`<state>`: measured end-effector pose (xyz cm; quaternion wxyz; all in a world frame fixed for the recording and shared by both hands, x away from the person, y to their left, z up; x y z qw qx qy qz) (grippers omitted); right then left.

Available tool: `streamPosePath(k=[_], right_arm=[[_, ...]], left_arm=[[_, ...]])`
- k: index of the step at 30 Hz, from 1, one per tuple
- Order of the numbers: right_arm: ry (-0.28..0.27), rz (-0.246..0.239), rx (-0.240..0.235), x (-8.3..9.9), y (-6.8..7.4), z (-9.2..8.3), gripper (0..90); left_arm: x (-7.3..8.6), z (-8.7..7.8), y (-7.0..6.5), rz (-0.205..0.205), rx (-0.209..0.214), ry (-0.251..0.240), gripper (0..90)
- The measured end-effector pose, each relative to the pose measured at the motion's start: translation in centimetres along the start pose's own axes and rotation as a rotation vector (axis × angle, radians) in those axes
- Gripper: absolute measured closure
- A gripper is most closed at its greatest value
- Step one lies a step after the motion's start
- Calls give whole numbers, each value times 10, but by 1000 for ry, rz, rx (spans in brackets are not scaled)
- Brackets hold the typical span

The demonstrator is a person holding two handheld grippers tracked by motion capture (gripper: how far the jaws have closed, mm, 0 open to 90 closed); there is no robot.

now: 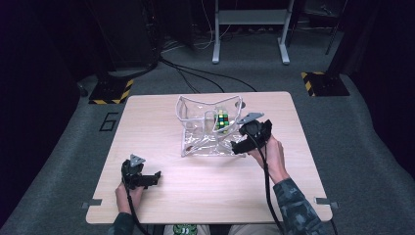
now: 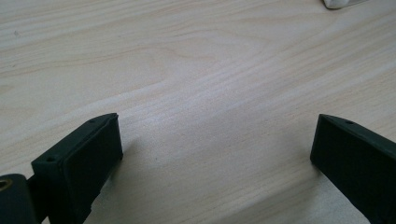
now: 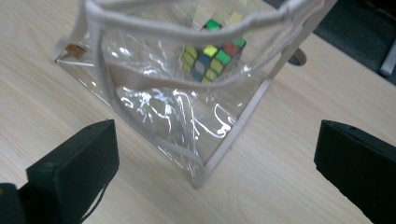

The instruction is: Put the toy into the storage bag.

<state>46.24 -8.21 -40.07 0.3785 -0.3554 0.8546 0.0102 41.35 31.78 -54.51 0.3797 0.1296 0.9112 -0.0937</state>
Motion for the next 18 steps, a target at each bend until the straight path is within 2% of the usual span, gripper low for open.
streamPosePath(k=[18], right_arm=[[84, 112, -6, 81, 10, 37, 7]], left_arm=[[0, 0, 0, 1, -2, 1, 20]])
Point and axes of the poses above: each handheld gripper's, and its own axes: z roughly forward along the jaws, x roughly out of its underside, y roughly to its left, the point moved 2 cm from there along z, roughly forward along the jaws, and after that the axes turned 5 degrees about -z, right-handed, at the moved point
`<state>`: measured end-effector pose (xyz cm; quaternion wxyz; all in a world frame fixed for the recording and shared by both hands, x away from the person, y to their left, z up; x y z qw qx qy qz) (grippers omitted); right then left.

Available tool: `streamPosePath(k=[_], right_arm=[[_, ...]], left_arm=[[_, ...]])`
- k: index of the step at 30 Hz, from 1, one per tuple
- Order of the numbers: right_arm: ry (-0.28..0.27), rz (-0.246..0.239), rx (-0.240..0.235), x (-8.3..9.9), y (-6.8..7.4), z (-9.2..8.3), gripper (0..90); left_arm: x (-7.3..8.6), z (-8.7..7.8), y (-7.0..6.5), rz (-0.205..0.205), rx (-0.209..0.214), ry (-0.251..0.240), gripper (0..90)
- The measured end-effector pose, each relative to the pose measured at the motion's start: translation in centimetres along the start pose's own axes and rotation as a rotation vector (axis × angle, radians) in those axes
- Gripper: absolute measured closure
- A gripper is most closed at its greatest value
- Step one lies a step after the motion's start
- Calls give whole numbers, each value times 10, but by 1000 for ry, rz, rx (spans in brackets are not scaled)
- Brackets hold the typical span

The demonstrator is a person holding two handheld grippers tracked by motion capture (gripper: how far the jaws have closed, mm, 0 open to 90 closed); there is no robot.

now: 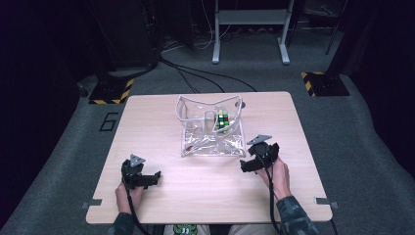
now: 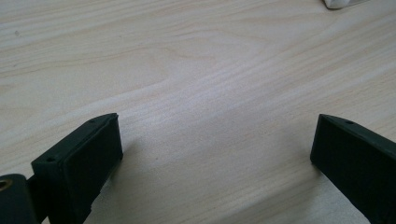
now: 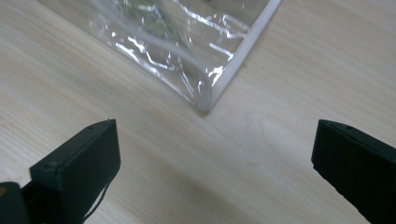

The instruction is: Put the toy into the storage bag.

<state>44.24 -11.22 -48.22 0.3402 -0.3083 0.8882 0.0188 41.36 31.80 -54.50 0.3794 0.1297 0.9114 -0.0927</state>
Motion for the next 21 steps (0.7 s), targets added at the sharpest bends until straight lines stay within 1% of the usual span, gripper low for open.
streamPosePath(k=[3, 7, 9, 12, 13, 14, 15, 16, 17, 19, 21], right_arm=[[19, 21, -10, 15, 2, 8, 9], [23, 49, -16, 30, 3, 14, 9], [22, 51, -17, 34, 3, 16, 9], [13, 62, -31, 45, 4, 20, 8], [16, 73, -30, 48, 5, 22, 4], [16, 71, -25, 51, 5, 24, 0], [-3, 78, -36, 54, 5, 25, 0], [-25, 95, -36, 57, 5, 25, 0], [-46, 97, -37, 60, 4, 25, 0], [-102, 118, -54, 66, 4, 25, 0], [-116, 95, -53, 71, 5, 23, 0]], left_arm=[[0, 0, 0, 0, 0, 0, 20], [0, 0, 0, 0, 0, 1, 20], [0, 0, 0, 0, 0, 0, 20], [0, 0, 0, 6, -1, 1, 20], [0, 0, 0, 6, -1, 1, 20], [0, 0, 0, 6, -1, 1, 20], [0, 0, 0, 1, 0, 0, 20], [0, 0, 0, 0, 0, 0, 20], [0, 0, 0, 0, 0, 0, 20], [0, 0, 0, 0, -1, 0, 20], [0, 0, 0, 0, 0, 0, 20]])
Point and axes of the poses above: each handheld gripper's, and its own axes: z roughly forward along the jaws, x roughly out of its underside, y roughly to its left, the point moved 2 cm from there along z, roughly forward along the jaws, and after that the axes turned 5 degrees about -z, right-handed, at the moved point
